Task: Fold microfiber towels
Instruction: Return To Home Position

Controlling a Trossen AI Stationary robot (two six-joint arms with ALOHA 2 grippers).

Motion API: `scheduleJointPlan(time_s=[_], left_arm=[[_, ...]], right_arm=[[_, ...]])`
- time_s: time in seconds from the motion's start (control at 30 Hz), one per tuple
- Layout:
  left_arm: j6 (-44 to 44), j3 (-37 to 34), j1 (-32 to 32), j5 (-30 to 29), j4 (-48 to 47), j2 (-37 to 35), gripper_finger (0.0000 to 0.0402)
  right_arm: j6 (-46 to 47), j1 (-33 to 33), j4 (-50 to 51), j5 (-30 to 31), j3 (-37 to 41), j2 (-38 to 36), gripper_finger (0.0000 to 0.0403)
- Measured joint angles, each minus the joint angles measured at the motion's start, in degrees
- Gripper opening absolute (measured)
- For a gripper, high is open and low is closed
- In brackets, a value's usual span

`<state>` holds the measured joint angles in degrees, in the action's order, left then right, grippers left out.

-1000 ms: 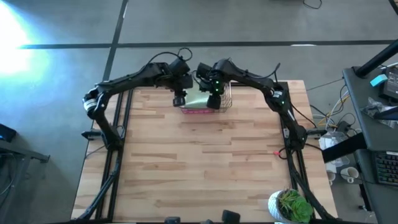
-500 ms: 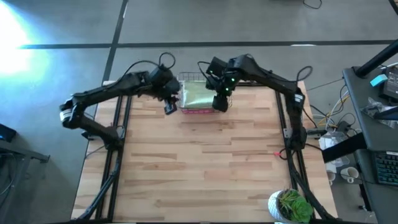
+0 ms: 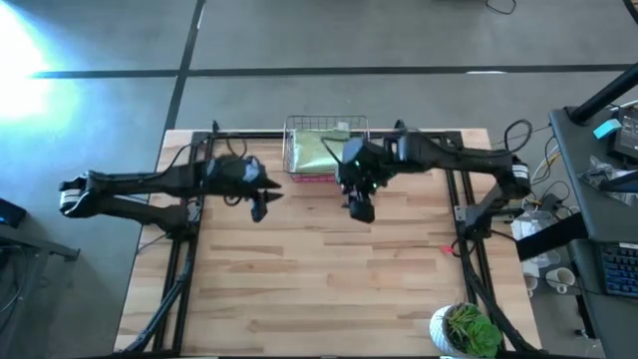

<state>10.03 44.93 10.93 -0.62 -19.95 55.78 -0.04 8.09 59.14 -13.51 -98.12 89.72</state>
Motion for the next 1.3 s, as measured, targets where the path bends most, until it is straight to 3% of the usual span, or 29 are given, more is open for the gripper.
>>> scheduleJointPlan(time_s=[0.27, 0.53, 0.73, 0.9, 1.1, 1.3], left_arm=[[11.0, -10.8, -9.3, -3.1, 7.4, -8.7, 0.0125], [16.5, -19.9, -14.8, -7.2, 12.4, -16.5, 0.0123], [14.8, -25.7, -14.9, -7.2, 16.8, -22.2, 0.0073], [14.7, -29.9, -14.9, -7.2, 16.8, -27.2, 0.0011], [14.7, -35.4, -14.9, -7.2, 16.6, -33.0, 0.0007], [15.2, -40.7, -14.9, -7.2, 17.9, -41.5, 0.0001]], right_arm=[[6.6, -4.7, -9.1, 0.0, 13.3, -5.5, 0.0178], [9.0, -9.0, -12.2, 0.0, 20.5, -8.9, 0.0178], [10.7, -10.0, -14.4, 0.3, 22.8, -12.6, 0.0178], [12.1, -9.2, -16.8, 10.2, 22.2, -16.2, 0.0178], [11.9, -9.2, -17.6, 24.9, 19.8, -20.2, 0.0178], [10.2, -9.2, -17.5, 26.6, 19.7, -25.7, 0.0178]])
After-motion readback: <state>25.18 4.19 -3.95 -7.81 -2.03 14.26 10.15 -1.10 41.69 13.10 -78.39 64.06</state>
